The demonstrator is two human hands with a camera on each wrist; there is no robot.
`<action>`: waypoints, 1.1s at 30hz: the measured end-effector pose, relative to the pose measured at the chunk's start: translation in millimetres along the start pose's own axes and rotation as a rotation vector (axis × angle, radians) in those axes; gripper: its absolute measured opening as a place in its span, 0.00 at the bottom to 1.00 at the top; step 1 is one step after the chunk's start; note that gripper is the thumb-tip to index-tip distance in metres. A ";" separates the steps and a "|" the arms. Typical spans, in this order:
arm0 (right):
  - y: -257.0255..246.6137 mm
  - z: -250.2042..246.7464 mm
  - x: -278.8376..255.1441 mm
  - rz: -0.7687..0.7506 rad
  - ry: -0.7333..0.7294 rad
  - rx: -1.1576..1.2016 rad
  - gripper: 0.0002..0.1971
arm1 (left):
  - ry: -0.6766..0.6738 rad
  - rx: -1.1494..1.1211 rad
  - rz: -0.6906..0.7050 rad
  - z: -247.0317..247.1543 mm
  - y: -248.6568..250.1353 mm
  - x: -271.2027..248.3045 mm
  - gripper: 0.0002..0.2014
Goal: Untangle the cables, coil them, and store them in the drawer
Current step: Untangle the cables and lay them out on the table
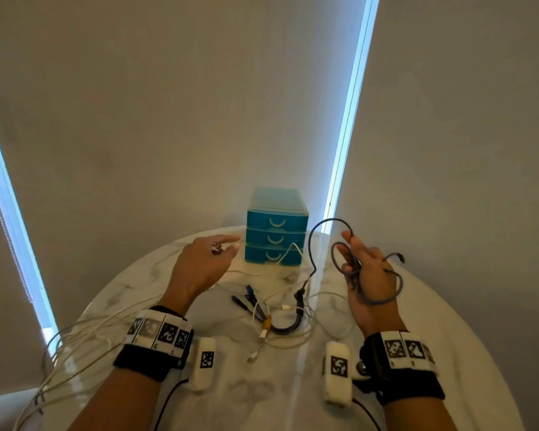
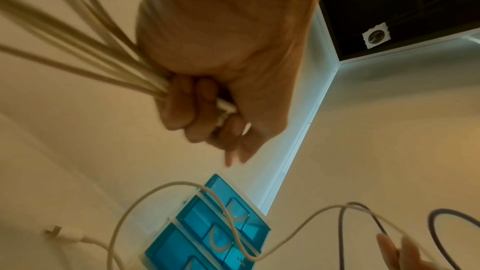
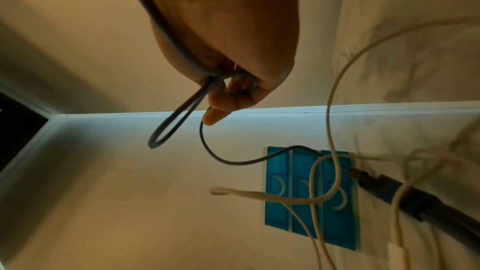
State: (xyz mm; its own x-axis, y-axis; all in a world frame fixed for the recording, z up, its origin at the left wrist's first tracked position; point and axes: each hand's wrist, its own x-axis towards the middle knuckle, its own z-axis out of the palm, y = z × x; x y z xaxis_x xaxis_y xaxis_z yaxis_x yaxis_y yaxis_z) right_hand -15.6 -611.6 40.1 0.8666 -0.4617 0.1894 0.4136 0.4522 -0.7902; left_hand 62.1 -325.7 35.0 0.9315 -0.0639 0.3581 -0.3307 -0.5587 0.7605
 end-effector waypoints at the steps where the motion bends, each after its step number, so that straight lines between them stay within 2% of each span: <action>1: 0.7 3.6 -2.1 0.010 -0.028 -0.022 0.10 | 0.048 -0.106 0.061 -1.4 7.0 -3.5 0.14; 3: -0.7 15.7 -10.5 0.040 -0.145 -0.039 0.18 | -0.014 -0.225 0.149 0.0 23.7 -10.2 0.17; 5: -3.2 29.4 -20.9 0.080 -0.254 -0.052 0.25 | -0.185 -0.244 0.185 7.7 34.4 -14.5 0.20; 7: -2.7 40.8 -28.9 0.110 -0.322 -0.055 0.19 | -0.331 -0.230 0.234 18.9 35.7 -15.7 0.18; 9: -2.2 45.2 -33.7 0.134 -0.352 0.055 0.07 | -0.361 -0.144 0.283 29.1 32.3 -14.9 0.13; 10: -3.0 44.3 -35.6 0.133 -0.360 0.125 0.13 | -0.342 -0.106 0.288 31.3 29.8 -14.3 0.11; 12: 0.7 36.9 -32.4 0.155 -0.351 0.234 0.42 | -0.300 -0.112 0.274 29.1 25.7 -12.2 0.11; 13: 2.2 35.3 -31.9 0.169 -0.333 0.250 0.52 | -0.312 -0.147 0.267 26.6 25.3 -11.6 0.11; 15: 6.9 33.2 -31.4 0.192 -0.330 0.241 0.62 | -0.391 -0.207 0.253 22.6 28.0 -13.4 0.09; 16: 7.4 34.6 -31.5 0.206 -0.327 0.241 0.63 | -0.428 -0.204 0.262 22.8 29.0 -14.2 0.09; 19: 6.5 35.9 -33.1 0.225 -0.345 0.309 0.58 | -0.500 -0.115 0.297 31.6 27.2 -16.8 0.24; 21: 3.5 39.0 -39.2 0.235 -0.378 0.323 0.52 | -0.498 -0.097 0.266 36.8 26.8 -17.9 0.29; 24: 2.8 42.1 -46.1 0.234 -0.435 0.327 0.44 | -0.429 -0.158 0.280 39.2 28.5 -17.7 0.22; 25: 3.8 42.9 -45.9 0.242 -0.445 0.349 0.38 | -0.392 -0.158 0.280 39.1 27.0 -16.2 0.18; 27: 4.7 44.5 -45.9 0.249 -0.425 0.322 0.21 | -0.308 -0.171 0.277 37.0 23.6 -13.4 0.13; 28: 6.1 45.0 -45.3 0.253 -0.385 0.233 0.17 | -0.259 -0.194 0.268 35.6 22.5 -12.4 0.12; 30: 16.4 40.2 -39.7 0.304 -0.349 0.053 0.18 | -0.119 -0.220 0.258 32.4 23.4 -11.5 0.09; 32: 28.8 30.6 -32.8 0.408 -0.332 -0.077 0.19 | 0.111 -0.242 0.288 28.3 23.7 -8.6 0.09; 33: 34.9 24.8 -29.3 0.452 -0.331 -0.128 0.15 | 0.230 -0.281 0.304 24.9 21.3 -6.0 0.10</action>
State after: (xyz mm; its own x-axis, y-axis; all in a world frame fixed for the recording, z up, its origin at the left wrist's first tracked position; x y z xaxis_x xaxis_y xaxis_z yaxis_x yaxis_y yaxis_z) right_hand -19.7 -563.5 21.4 0.9992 0.0290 -0.0275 -0.0375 0.4432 -0.8956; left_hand 53.3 -357.8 35.5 0.7389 0.0123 0.6736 -0.6408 -0.2959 0.7084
